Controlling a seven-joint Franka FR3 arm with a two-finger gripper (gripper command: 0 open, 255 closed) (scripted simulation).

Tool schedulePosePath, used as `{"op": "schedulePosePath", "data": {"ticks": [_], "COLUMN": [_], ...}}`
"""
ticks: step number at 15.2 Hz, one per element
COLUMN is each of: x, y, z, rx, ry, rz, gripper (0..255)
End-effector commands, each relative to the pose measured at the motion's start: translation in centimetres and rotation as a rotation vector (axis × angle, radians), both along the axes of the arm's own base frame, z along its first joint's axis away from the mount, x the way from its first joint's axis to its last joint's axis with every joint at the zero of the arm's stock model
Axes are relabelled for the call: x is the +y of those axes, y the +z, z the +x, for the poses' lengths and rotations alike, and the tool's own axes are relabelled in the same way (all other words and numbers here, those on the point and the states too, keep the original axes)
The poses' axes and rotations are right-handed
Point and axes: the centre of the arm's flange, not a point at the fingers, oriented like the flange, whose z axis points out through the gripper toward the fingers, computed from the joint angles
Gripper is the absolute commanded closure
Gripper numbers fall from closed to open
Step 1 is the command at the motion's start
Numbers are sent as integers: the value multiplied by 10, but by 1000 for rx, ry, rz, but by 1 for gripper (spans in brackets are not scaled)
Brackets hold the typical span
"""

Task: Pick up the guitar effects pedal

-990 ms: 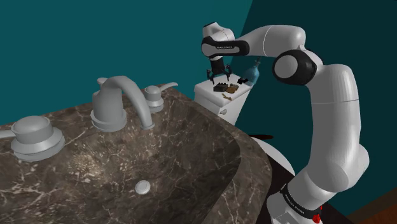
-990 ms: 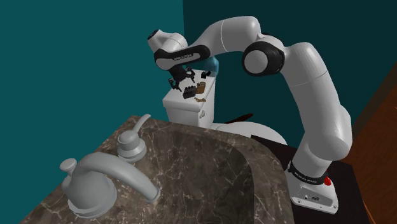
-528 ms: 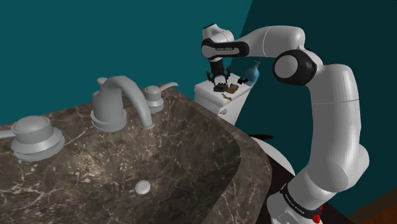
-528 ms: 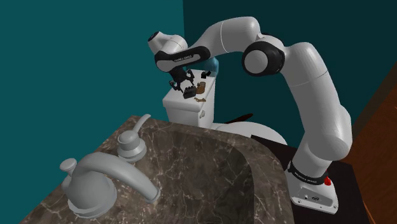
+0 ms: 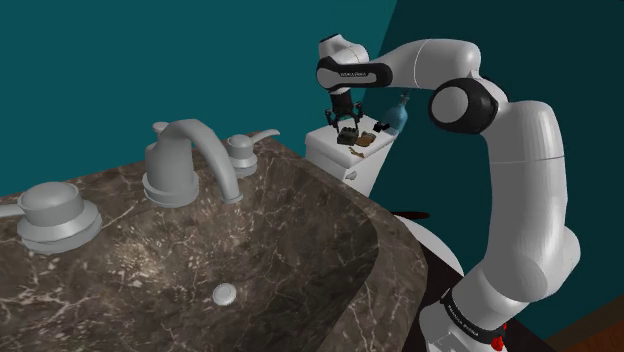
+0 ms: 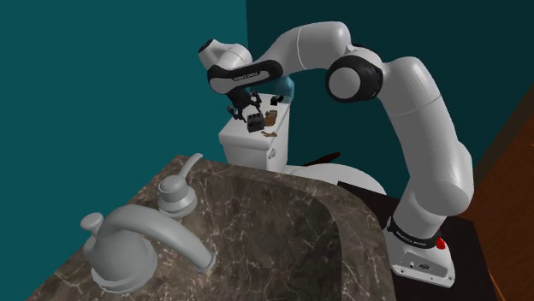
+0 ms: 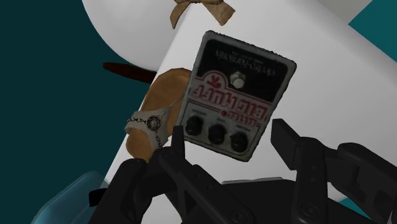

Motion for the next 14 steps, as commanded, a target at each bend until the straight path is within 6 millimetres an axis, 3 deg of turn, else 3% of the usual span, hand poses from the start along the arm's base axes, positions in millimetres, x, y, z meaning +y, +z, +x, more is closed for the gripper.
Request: {"op": "schedulePosePath", "data": {"ticks": [1, 12, 14], "x": [0, 0, 0], "y": [11, 69, 69], "z": [0, 0, 0], "rx": [0, 0, 0], "ry": [0, 0, 0], "rz": [0, 0, 0], "gripper": [255, 255, 255]}}
